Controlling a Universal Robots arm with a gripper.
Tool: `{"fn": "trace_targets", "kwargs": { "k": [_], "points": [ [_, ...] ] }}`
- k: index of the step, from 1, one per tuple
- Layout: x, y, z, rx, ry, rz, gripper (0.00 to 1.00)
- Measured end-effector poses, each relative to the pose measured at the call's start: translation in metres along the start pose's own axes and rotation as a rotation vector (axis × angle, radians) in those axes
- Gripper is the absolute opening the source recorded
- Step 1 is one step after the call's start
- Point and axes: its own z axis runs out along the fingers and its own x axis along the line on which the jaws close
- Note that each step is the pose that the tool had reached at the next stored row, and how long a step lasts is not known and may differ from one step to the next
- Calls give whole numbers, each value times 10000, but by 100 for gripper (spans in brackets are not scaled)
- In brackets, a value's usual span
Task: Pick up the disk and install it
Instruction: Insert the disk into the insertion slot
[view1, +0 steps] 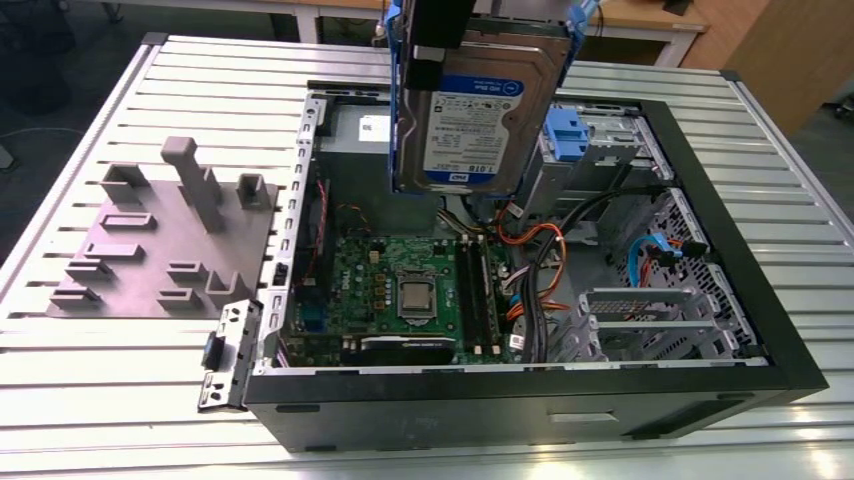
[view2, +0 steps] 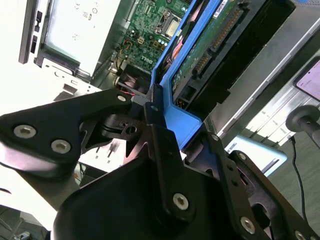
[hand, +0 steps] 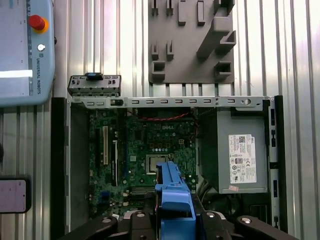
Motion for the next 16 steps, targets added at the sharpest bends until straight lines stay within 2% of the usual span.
{"fn": "trace_targets", "kwargs": {
  "k": [2,12,16],
  "points": [
    [1,-21,-1,0,1,-1,36],
    [0,-32,-2,0,1,-3,36],
    [-2,-93,-3,0,0,-1,36]
  ]
}}
